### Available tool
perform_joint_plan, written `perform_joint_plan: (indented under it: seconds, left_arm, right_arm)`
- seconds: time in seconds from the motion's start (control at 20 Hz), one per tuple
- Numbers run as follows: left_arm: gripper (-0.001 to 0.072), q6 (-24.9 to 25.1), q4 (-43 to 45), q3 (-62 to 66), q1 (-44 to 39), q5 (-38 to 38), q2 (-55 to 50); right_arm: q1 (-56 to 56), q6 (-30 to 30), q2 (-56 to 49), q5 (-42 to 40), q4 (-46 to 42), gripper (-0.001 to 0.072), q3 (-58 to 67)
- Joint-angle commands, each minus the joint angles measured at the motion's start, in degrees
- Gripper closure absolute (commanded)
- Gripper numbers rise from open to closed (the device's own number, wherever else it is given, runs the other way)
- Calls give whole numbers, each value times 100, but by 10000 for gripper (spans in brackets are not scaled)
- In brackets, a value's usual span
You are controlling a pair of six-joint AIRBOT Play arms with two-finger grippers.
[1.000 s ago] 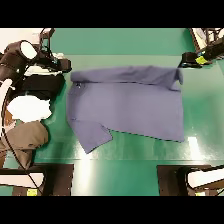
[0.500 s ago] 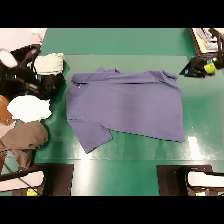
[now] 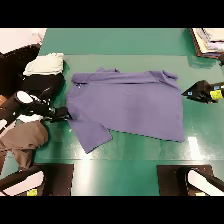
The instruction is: Fold the shirts.
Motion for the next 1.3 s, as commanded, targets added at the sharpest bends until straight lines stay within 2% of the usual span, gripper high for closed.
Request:
perform_joint_plan:
  seconds: [0.0,0.1,0.25,0.35,0.5,0.7,0.85,1.0,1.05,1.1,1.15,1.25]
  left_arm:
    - [337,63,-267,-269,-350,514,22]
    - [672,24,-256,-181,-330,446,26]
    - [685,28,-127,175,-332,131,245]
    - [685,48,-118,413,-332,94,444]
    - [684,50,-116,560,-332,109,579]
    - [684,70,-109,560,-332,116,579]
    - [684,87,-107,560,-332,146,579]
    - [684,85,-94,560,-332,157,579]
    - [684,87,-85,560,-332,146,579]
    - [685,85,-85,560,-332,136,581]
    - [685,83,-83,560,-332,105,610]
    - [685,20,-46,610,-332,63,876]
  right_arm:
    - [-278,-22,466,-125,17,273,-446]
    - [-584,-20,688,0,-175,273,-629]
    - [-1303,59,1060,337,-1097,273,-1353]
    - [-1919,74,1193,424,-1580,202,-2100]
    - [-2496,72,1080,227,-1609,204,-3191]
    - [-2114,70,682,-466,-1241,209,-3888]
    - [-1563,74,494,-1117,-695,239,-3877]
    - [-1104,247,243,-1419,-669,276,-3683]
    - [-960,245,166,-1440,-678,369,-3613]
    - [-793,238,107,-1438,-723,559,-3530]
    - [-614,216,101,-1427,-756,677,-3449]
    - [-293,216,293,-1349,-756,699,-3130]
